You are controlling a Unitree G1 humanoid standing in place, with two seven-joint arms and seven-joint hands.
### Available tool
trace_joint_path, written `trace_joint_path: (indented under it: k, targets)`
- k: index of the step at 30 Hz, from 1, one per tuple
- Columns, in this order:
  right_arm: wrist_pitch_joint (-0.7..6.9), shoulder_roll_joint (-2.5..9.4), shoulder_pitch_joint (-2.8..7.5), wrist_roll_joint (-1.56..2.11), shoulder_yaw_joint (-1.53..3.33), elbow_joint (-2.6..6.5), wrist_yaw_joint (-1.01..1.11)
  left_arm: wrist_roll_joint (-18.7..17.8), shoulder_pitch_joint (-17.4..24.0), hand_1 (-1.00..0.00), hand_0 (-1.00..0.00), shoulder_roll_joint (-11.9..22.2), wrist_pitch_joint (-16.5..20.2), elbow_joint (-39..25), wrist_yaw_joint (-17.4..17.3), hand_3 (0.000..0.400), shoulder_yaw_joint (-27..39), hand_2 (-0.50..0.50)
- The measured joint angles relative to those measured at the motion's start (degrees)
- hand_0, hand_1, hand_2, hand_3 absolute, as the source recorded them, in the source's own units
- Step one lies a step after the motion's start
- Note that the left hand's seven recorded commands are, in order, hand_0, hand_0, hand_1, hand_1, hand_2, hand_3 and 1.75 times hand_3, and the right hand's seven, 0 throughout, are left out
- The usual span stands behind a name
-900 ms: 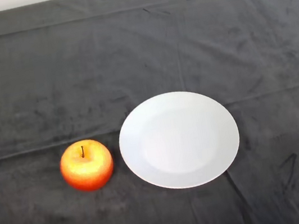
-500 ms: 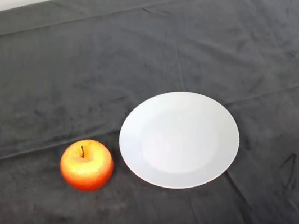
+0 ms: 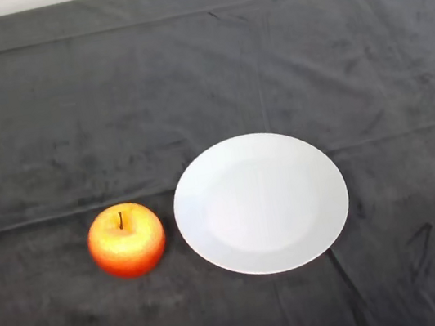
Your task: Move the apple to the plate
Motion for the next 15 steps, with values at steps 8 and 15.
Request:
trace_joint_path:
  k: [8, 15]
  targets:
    - [-0.01, -0.02, -0.01, 0.00, -0.02, 0.04, -0.02, 3.2, 0.0, 0.00, 0.00, -3.4, 0.4, -3.1, -0.8, 0.000, -4.5, 0.00]
    - [-0.02, -0.02, -0.02, 0.00, -0.02, 0.03, -0.03, 4.8, 0.0, 0.00, 0.00, -6.1, 3.9, -13.1, -4.0, 0.000, -9.1, 0.00]
